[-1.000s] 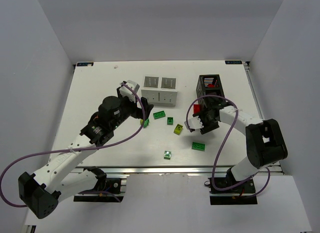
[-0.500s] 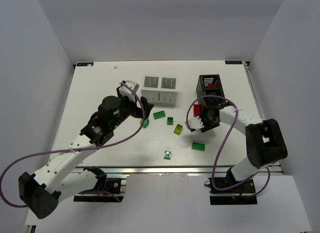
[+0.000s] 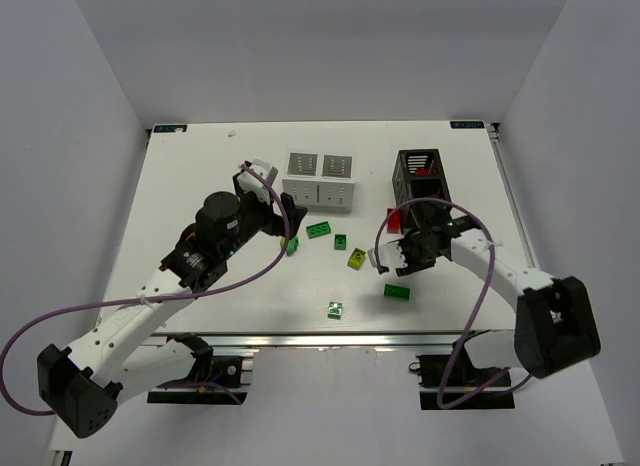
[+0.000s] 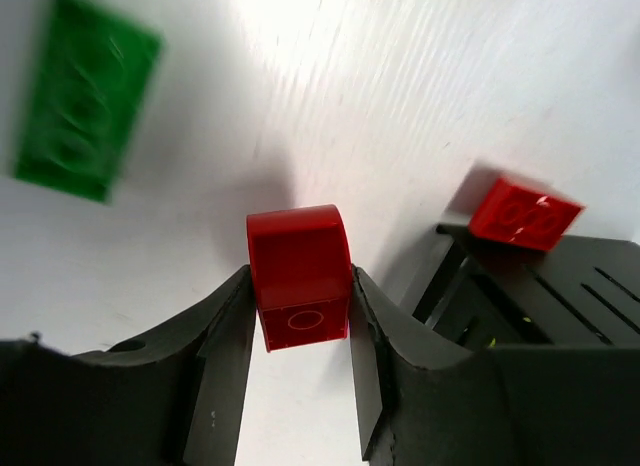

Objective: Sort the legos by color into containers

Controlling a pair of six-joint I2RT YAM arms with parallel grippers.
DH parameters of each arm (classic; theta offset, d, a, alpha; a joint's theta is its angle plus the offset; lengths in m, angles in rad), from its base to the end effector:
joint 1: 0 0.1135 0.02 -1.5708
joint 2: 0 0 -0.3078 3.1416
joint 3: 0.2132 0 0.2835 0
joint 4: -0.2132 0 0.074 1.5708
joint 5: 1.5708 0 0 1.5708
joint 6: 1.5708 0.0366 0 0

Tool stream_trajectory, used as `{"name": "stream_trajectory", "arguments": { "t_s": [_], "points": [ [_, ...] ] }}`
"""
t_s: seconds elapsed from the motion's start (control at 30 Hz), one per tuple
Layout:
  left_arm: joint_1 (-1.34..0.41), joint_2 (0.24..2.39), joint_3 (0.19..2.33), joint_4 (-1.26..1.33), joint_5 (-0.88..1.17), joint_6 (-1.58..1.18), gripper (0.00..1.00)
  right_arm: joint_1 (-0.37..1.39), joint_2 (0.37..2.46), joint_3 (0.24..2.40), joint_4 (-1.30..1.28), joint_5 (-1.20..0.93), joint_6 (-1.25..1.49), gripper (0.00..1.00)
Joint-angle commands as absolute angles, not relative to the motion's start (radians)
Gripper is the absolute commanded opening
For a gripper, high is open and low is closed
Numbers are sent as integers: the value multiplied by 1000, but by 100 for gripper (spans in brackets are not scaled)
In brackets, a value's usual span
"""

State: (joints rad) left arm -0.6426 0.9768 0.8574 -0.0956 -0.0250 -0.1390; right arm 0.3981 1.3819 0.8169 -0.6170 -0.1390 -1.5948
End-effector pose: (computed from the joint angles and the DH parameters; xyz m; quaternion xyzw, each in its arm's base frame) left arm 0.1911 -0.1419 0.3715 0.1865 0.7562 -0.2299 0.5835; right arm 0.2470 0.1094 0.2161 -0.8290 0.5205 -0.0523 0.1976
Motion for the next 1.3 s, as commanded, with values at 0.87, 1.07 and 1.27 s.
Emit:
{"name": "stream_trajectory", "arguments": {
  "t_s": [0.87,1.07,1.27],
  "points": [
    [-632,963,842,-66,49,-143,94,221,1311,1066,318,9,-143,0],
    [-632,971,841,-66,49,-140,94,156,1448,1107,319,-95,-124,0],
    [-632,979,844,-71,57,-137,94,149,1620,1218,255,-131,-121,10]
  ]
}}
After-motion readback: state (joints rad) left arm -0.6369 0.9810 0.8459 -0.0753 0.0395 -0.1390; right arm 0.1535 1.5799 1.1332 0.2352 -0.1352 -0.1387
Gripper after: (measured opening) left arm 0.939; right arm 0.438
